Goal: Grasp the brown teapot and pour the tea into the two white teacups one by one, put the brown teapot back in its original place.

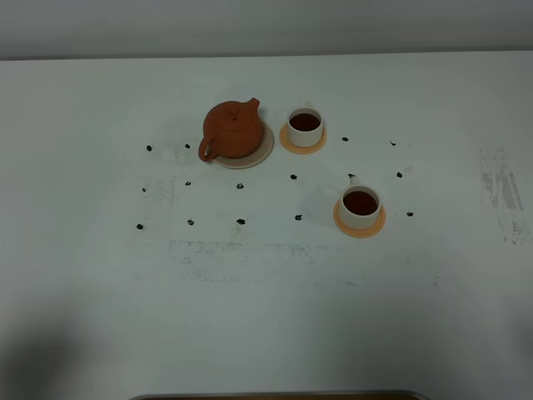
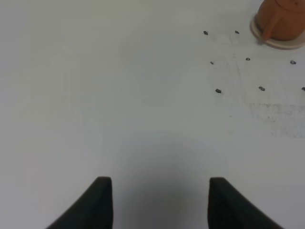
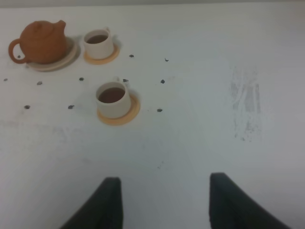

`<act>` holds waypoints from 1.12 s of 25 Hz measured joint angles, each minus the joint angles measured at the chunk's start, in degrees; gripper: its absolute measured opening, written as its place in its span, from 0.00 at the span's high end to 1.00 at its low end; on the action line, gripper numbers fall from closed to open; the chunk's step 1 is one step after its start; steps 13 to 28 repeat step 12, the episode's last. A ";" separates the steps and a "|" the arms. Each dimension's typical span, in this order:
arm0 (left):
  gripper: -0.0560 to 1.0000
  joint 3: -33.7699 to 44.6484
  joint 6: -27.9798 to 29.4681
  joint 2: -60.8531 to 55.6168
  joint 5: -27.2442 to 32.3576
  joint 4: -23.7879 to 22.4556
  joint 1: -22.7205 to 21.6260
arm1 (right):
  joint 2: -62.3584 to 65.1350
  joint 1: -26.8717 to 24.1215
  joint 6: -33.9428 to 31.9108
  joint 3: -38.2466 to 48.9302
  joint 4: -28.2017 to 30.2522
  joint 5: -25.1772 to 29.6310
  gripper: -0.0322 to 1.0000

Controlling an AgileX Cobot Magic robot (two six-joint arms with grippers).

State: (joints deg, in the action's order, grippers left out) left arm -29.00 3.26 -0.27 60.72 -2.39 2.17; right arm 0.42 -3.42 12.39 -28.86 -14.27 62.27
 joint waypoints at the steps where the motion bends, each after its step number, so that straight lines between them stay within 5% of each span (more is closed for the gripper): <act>1: 0.50 0.00 0.00 0.00 0.00 0.00 0.00 | 0.00 0.00 0.00 0.00 0.00 0.00 0.54; 28: 0.50 0.00 0.00 0.00 0.00 0.00 0.00 | 0.00 0.00 0.00 0.00 -0.04 0.00 0.54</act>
